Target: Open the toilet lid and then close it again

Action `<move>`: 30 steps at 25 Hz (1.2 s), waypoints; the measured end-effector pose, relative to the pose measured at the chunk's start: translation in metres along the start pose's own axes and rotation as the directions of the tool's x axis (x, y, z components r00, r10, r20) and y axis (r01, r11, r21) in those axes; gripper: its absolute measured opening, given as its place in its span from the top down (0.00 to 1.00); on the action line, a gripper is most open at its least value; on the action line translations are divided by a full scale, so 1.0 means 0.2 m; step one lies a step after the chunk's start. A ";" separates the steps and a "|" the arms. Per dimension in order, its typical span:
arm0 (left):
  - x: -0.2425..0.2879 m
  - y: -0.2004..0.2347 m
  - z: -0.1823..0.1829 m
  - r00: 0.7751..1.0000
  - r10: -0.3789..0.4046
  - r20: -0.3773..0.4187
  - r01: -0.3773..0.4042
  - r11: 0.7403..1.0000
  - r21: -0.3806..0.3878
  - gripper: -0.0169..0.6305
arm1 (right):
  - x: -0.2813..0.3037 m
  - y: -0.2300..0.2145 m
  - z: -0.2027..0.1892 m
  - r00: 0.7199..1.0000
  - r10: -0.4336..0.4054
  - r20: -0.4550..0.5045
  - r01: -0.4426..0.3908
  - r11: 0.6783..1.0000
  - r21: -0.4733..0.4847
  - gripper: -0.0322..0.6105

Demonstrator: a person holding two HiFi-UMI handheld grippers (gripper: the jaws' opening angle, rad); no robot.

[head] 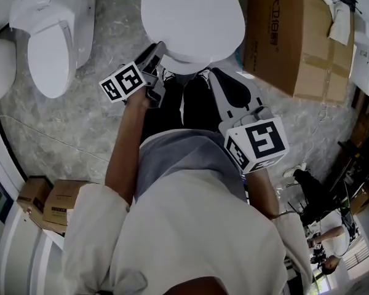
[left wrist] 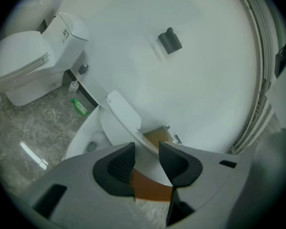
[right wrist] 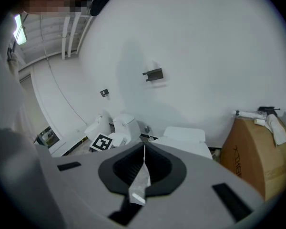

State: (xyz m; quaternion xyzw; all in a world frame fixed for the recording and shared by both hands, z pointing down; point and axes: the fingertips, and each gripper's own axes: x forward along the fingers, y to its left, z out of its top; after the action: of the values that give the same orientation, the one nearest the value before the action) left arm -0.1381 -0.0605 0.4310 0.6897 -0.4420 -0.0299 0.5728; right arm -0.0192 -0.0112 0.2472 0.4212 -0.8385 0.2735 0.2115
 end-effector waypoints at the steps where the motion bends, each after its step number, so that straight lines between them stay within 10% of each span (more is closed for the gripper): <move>1: 0.00 -0.02 0.02 1.000 -0.008 0.007 0.008 1.000 0.005 0.75 | 0.00 0.00 0.00 1.000 -0.004 0.004 0.004 1.000 0.000 0.93; 30: 0.05 -0.32 0.40 0.990 -0.076 0.119 0.056 0.985 0.162 0.75 | -0.14 -0.06 0.20 0.988 -0.092 0.124 0.091 0.996 0.010 0.93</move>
State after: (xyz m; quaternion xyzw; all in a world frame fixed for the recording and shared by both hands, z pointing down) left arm -0.1398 -0.1317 0.3565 0.7441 -0.4546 -0.0569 0.4862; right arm 0.0021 -0.0257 0.2039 0.4760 -0.8292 0.2386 0.1701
